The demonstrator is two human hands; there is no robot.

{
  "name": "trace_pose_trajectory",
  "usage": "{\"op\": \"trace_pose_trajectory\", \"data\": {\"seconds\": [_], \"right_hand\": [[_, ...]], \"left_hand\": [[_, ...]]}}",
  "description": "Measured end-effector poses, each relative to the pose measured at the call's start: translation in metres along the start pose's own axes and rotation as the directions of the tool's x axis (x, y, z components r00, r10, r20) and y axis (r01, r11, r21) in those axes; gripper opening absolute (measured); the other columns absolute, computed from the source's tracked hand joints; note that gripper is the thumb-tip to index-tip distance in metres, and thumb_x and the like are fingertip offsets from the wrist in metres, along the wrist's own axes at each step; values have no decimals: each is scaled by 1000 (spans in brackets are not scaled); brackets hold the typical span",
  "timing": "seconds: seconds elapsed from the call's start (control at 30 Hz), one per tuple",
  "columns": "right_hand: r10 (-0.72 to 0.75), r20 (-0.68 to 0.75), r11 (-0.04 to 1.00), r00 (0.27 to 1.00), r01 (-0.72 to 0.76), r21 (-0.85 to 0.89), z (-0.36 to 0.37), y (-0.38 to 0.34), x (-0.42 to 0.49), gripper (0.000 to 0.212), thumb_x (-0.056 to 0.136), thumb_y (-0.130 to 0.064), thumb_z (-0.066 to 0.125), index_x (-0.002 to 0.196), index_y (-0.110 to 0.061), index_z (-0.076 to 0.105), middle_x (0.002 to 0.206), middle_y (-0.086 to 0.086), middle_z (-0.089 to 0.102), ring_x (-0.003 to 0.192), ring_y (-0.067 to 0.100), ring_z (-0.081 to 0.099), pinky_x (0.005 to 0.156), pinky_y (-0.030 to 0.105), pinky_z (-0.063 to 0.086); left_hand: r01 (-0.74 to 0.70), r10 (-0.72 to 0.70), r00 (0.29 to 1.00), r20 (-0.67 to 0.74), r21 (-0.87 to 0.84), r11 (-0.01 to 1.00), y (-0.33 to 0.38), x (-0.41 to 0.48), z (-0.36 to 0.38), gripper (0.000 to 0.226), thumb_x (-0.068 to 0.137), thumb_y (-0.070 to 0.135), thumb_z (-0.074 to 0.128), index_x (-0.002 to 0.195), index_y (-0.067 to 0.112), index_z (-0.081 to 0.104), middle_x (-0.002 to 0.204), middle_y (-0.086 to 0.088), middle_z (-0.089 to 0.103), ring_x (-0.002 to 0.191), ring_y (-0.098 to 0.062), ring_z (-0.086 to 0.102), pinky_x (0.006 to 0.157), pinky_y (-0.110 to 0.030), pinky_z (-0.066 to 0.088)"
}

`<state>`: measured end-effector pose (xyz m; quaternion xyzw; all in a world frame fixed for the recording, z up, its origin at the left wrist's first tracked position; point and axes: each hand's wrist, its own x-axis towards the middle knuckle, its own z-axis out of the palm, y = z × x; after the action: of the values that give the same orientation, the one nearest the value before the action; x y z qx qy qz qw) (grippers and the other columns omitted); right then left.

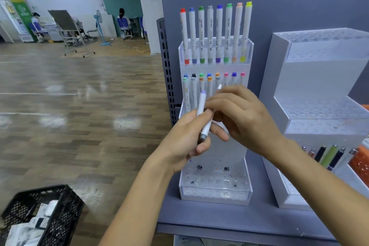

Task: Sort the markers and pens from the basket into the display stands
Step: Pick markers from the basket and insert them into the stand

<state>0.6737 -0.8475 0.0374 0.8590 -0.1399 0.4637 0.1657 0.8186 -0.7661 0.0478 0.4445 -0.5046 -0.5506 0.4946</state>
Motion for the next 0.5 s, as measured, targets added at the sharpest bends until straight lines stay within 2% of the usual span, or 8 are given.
{"op": "trace_pose_trajectory", "data": {"seconds": [0.1,0.17,0.23,0.33,0.4,0.5], "right_hand": [[34,-96,999,995,-37,-34,-7,6,1,11,86,6,59,87,1,69,89,9,69,86,29,60,76,38,51],[186,-180,982,966,-186,17,-15,12,6,16,86,5,60,100,-4,62,90,10,67,85,23,59,81,24,46],[388,-214,920,896,-362,154,-23,17,13,39,86,1,62,118,-15,48,91,6,65,81,15,61,80,14,45],[508,-135,846,851,-464,263,-30,23,21,71,84,0,64,140,-23,27,90,-1,60,75,6,62,73,11,50],[510,-83,843,856,-478,247,-28,28,22,76,83,1,66,142,-24,25,90,-3,57,74,1,62,70,7,48],[537,18,817,843,-525,236,-20,31,20,76,81,-1,70,136,-32,27,90,2,60,75,8,63,69,7,49]], "left_hand": [[-26,27,998,62,-15,1000,1,-1,2,41,90,46,42,102,10,59,68,-3,63,33,-5,26,35,-15,17],[-33,38,998,47,-110,993,2,1,1,47,84,51,43,103,12,60,63,-1,57,34,-4,24,35,-15,16],[-18,18,1000,1,-204,979,3,4,-1,44,90,49,40,103,11,57,59,0,52,34,-4,24,33,-14,16],[9,-28,998,-62,-275,961,2,7,-3,32,100,33,33,100,11,55,59,0,50,37,-5,26,32,-13,18],[12,-43,992,-116,-260,966,3,10,-3,25,100,24,35,98,11,56,59,0,50,39,-6,27,33,-14,19],[-24,-10,983,-181,-184,983,6,14,-4,22,101,20,37,97,14,57,62,2,51,43,-7,30,36,-15,22]]}}
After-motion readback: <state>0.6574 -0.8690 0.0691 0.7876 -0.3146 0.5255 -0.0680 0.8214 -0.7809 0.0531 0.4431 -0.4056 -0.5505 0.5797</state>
